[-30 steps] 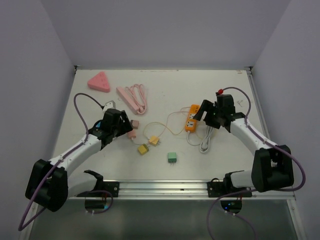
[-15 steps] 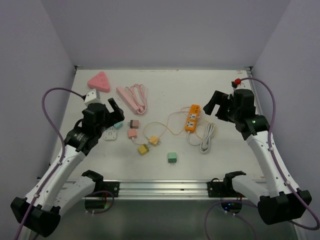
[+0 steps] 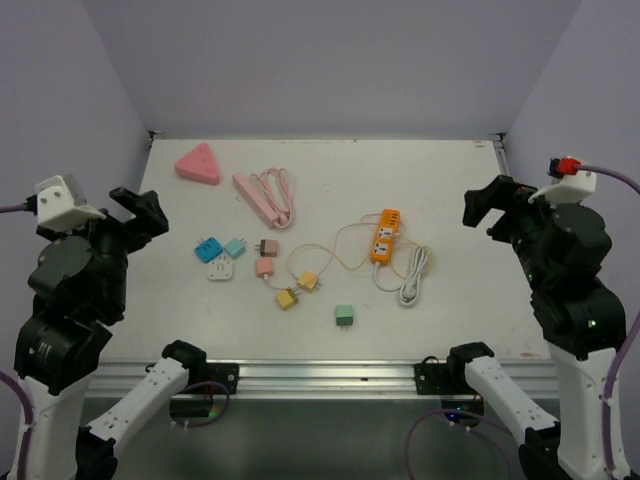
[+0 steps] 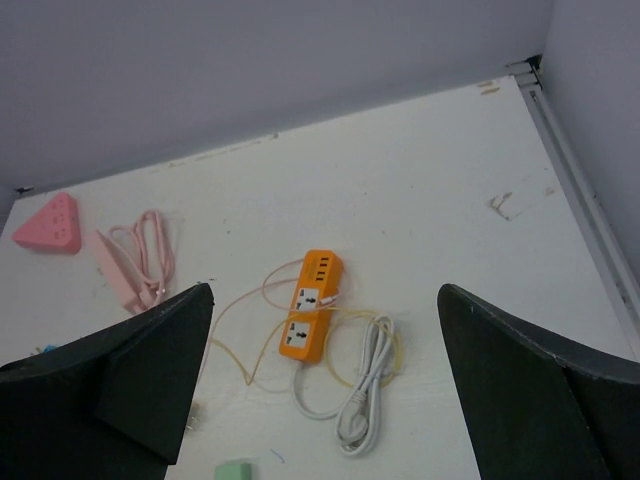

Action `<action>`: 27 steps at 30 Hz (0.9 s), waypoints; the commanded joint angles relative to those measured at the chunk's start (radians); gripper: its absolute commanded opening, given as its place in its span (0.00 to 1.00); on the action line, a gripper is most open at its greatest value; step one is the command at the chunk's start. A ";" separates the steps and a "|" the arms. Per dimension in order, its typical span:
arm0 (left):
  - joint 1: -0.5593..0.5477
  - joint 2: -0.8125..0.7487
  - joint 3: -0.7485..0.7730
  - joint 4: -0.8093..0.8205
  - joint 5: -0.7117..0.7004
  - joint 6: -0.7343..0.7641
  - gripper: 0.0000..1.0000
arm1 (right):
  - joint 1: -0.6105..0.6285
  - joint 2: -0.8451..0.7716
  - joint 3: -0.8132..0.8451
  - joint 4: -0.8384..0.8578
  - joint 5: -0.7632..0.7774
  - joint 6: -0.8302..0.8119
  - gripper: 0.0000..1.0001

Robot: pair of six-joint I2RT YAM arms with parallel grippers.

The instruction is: Pull the plug off the socket

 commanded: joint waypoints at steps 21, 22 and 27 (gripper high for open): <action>0.005 -0.414 -0.167 0.119 -0.299 0.072 1.00 | 0.080 -0.401 -0.242 0.235 0.205 -0.164 0.99; 0.006 -0.414 -0.174 0.120 -0.299 0.068 1.00 | 0.078 -0.401 -0.250 0.236 0.205 -0.165 0.99; 0.005 -0.414 -0.184 0.126 -0.304 0.055 1.00 | 0.083 -0.407 -0.276 0.255 0.206 -0.168 0.99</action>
